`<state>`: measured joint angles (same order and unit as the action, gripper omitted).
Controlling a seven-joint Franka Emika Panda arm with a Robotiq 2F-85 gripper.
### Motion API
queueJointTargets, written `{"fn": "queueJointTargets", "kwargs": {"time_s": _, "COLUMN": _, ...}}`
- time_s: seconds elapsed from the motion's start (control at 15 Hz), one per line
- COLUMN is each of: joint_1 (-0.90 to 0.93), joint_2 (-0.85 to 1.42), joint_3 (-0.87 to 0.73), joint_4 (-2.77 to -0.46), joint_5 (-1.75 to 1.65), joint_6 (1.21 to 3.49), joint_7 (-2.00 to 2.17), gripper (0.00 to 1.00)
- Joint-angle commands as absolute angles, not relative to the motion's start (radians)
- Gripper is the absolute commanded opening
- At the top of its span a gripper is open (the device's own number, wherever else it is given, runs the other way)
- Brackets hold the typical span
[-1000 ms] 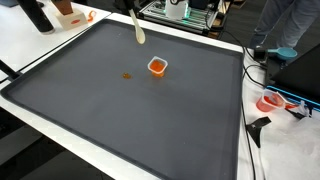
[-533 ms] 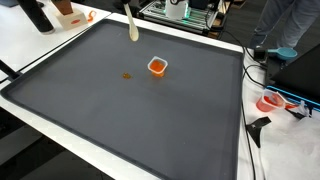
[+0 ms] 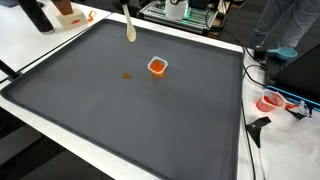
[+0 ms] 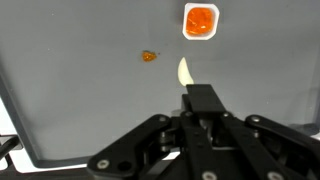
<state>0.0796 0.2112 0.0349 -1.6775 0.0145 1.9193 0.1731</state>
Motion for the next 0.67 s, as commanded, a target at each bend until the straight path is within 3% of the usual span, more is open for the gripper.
{"fn": "queueJointTargets", "kwargs": {"time_s": 0.0, "joint_1": 0.077, "joint_2": 0.212, "joint_3": 0.037, "joint_4": -1.675, "joint_5": 0.014, "joint_6": 1.916, "joint_7": 0.174, "gripper": 0.13}}
{"fn": "queueJointTargets", "kwargs": {"time_s": 0.13, "joint_1": 0.077, "joint_2": 0.212, "joint_3": 0.037, "joint_4": -1.675, "joint_5": 0.013, "joint_6": 1.916, "joint_7": 0.174, "gripper": 0.13}}
{"fn": "queueJointTargets", "kwargs": {"time_s": 0.2, "joint_1": 0.077, "joint_2": 0.212, "joint_3": 0.037, "joint_4": -1.675, "joint_5": 0.013, "joint_6": 1.916, "joint_7": 0.174, "gripper": 0.03}}
{"fn": "queueJointTargets", "kwargs": {"time_s": 0.6, "joint_1": 0.036, "joint_2": 0.225, "joint_3": 0.057, "joint_4": -1.708, "joint_5": 0.228, "joint_6": 1.926, "joint_7": -0.037, "gripper": 0.03}}
